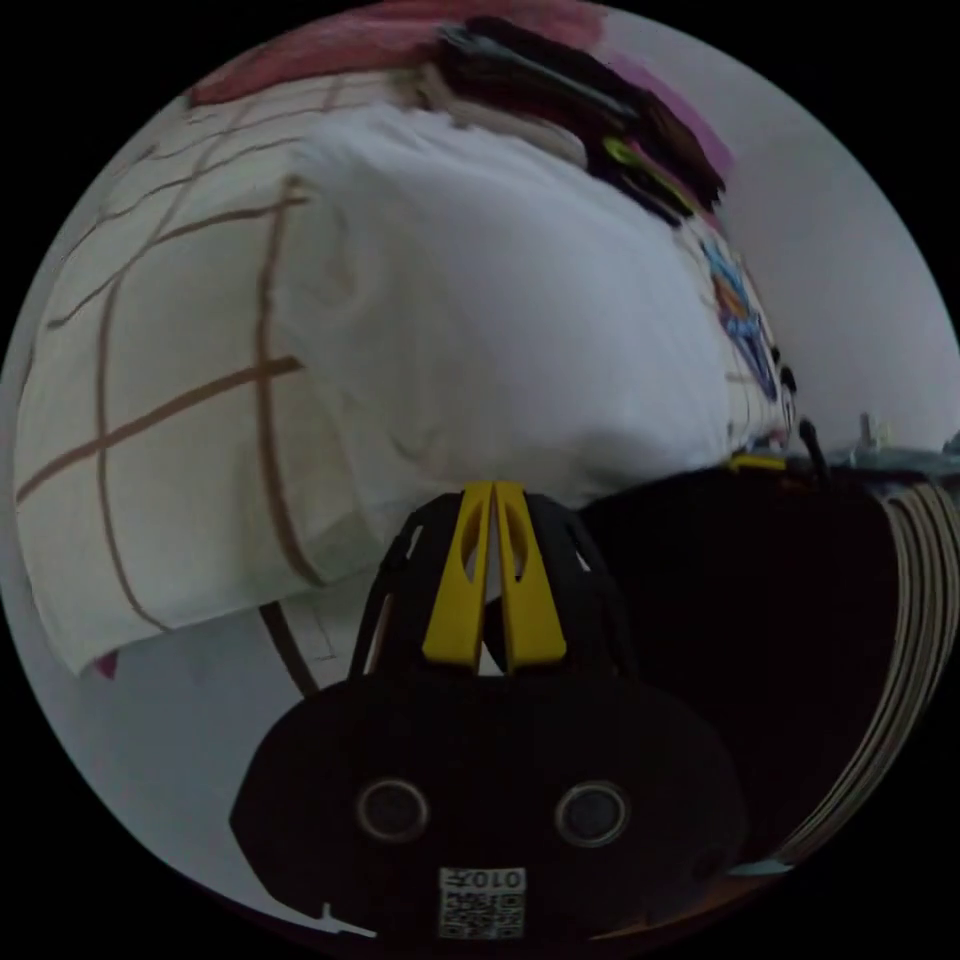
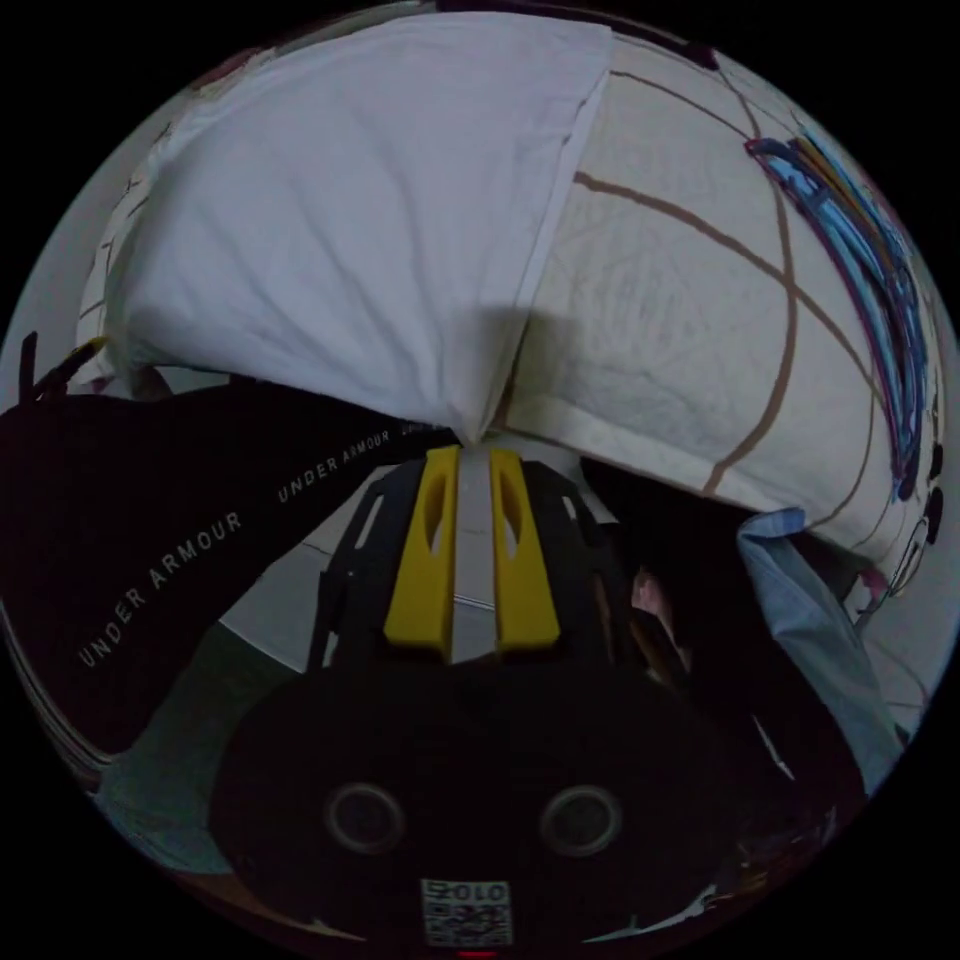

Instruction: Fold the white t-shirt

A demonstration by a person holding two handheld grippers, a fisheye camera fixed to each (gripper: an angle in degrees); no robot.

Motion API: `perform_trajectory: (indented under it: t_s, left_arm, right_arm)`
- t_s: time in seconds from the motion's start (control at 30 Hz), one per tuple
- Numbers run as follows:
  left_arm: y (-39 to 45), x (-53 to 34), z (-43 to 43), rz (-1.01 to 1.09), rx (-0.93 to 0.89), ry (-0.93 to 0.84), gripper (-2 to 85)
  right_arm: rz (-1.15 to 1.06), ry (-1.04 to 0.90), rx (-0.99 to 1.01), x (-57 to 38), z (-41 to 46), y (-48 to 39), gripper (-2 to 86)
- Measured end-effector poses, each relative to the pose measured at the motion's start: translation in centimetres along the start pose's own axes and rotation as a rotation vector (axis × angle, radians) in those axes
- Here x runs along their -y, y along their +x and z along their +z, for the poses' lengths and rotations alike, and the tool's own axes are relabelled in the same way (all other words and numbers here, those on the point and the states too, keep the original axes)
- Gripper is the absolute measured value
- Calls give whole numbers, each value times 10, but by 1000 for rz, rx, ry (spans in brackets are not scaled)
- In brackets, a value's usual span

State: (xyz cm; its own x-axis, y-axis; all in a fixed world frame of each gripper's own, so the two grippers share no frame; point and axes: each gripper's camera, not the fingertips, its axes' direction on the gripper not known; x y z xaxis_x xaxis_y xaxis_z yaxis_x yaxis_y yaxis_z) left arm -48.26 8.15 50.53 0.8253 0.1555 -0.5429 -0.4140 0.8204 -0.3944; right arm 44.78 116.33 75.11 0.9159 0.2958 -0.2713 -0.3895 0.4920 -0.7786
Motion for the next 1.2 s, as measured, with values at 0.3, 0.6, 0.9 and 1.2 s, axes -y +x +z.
perform_trajectory:
  t_s: [0.3,0.6,0.9,1.2]
  left_arm:
    - [-97,15,-39,-251,44,249,60]
    - [-159,21,-39,-448,-35,284,83]
    - [-183,15,-38,-479,-114,277,36]
    - [-192,-3,-62,-446,-178,365,4]
  right_arm:
    - [-31,382,-62,128,-144,-128,53]
    - [-793,576,-53,373,-264,-407,103]
    - [-1318,459,-157,577,-316,-705,115]
    - [-1436,-95,-323,694,-260,-875,85]
